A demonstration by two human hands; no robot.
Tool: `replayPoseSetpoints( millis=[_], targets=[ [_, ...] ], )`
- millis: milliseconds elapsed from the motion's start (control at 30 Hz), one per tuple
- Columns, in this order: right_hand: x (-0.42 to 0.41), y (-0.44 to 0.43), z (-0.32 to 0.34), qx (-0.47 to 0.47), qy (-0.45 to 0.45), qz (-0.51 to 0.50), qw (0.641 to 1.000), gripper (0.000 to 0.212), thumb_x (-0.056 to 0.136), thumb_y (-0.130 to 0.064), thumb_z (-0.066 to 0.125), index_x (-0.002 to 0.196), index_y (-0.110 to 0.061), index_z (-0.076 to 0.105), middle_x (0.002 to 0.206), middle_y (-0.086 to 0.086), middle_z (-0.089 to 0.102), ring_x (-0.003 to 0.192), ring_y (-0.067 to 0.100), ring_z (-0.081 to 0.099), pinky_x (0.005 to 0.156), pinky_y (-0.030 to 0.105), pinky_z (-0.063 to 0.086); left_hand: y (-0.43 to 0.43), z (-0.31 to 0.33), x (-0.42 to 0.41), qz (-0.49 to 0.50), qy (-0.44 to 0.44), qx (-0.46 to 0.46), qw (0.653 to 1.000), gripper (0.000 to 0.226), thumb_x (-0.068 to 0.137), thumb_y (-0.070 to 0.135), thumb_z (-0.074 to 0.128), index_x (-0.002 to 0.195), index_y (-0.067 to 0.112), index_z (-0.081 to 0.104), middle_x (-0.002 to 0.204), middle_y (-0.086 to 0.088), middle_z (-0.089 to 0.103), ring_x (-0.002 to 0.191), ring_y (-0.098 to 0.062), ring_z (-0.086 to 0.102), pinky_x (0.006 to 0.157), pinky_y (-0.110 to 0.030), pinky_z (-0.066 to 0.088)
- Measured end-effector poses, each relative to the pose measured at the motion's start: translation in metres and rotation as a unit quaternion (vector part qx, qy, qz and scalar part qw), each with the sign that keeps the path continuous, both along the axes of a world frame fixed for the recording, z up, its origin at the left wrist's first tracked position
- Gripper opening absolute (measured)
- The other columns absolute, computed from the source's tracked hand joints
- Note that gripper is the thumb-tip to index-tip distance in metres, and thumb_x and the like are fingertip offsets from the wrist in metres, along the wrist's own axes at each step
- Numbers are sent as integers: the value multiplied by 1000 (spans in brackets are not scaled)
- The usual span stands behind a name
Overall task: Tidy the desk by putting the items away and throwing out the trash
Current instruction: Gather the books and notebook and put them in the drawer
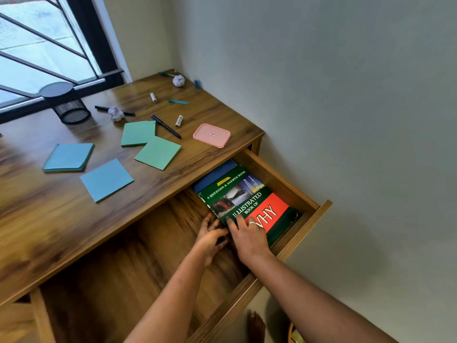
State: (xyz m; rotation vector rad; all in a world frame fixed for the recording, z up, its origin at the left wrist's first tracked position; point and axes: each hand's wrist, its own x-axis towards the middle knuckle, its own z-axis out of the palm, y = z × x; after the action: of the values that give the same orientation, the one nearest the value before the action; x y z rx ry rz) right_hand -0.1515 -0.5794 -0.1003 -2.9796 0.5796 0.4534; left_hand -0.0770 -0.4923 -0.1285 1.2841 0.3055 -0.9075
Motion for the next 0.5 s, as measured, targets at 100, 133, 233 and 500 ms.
replayPoseSetpoints(
  millis=[100,133,233,500],
  targets=[
    [0,0,0,24,-7,-21,999,77,86,-13,63,147,-26,18,146,7,26,133,35,28,96,46,45,-2,3,-5,-13,-10,16,1000,71,86,-5,57,143,27,30,144,4,44,114,-19,52,82,-35,50],
    [0,-1,0,33,-10,-28,999,75,87,-12,62,147,-27,20,146,7,26,133,35,28,96,46,46,-3,5,-9,-21,-14,19,1000,71,86,-5,57,144,26,29,145,5,43,112,-19,53,80,-33,50],
    [-1,-4,2,53,-15,-46,997,69,89,-14,61,146,-28,23,145,8,27,134,35,28,96,43,48,-5,7,-21,-53,-11,31,998,71,88,-3,54,146,27,26,144,9,43,107,-17,55,79,-34,48],
    [-4,-11,12,80,20,-105,991,70,86,-12,64,144,-26,29,145,9,32,127,33,40,96,41,46,11,20,-32,-112,-65,56,990,56,89,-6,50,137,21,41,128,-7,56,91,-16,61,61,-20,50]
  ],
)
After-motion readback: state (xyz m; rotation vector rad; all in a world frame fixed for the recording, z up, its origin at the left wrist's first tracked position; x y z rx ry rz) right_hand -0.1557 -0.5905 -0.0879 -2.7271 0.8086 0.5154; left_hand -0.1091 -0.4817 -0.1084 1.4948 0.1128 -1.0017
